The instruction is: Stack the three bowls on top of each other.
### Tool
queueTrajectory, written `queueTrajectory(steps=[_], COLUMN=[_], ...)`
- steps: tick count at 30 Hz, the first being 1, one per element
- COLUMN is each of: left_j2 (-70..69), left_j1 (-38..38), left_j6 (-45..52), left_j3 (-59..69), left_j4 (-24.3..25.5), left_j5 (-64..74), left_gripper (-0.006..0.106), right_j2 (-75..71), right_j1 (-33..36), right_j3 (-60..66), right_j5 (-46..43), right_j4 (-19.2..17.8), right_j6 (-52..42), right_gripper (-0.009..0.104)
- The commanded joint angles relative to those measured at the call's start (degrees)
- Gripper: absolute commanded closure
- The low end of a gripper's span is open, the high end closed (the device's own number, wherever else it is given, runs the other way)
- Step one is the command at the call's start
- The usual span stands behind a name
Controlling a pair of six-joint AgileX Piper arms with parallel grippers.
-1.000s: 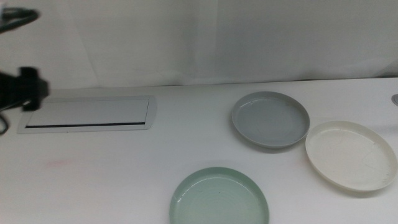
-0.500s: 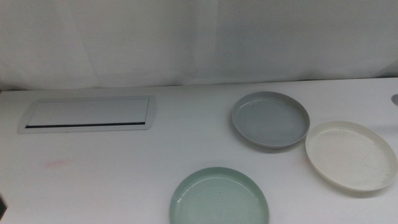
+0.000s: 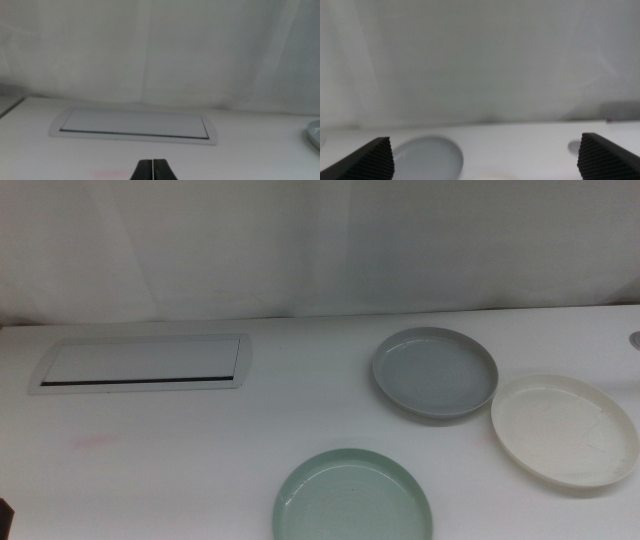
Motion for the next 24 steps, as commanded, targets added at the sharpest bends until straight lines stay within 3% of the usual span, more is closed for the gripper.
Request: queueTrajectory(steps=[1, 13, 24], left_j2=[-0.4, -0.5, -0.5], left_j1=[0.1, 0.3, 0.3], left_j6=[-0.4, 1.1, 1.1], left_j3=[2.5, 2.7, 2.7], left_j4=[-0.5, -0.1, -0.1], left_j5=[1.1, 0.4, 0.1], left_gripper=[0.101, 0.101, 0.101], right_j2=[6.4, 40.2, 59.3], right_j1=[0.3, -0.4, -5.5], right_j3=[-5.7, -30.7, -32.4], right_j5=[6.2, 29.9, 28.0], right_j4=[-0.6, -6.0, -7.3], right_j6=[-0.8, 2.2, 1.7], right_gripper=[-0.007, -0.007, -0.007])
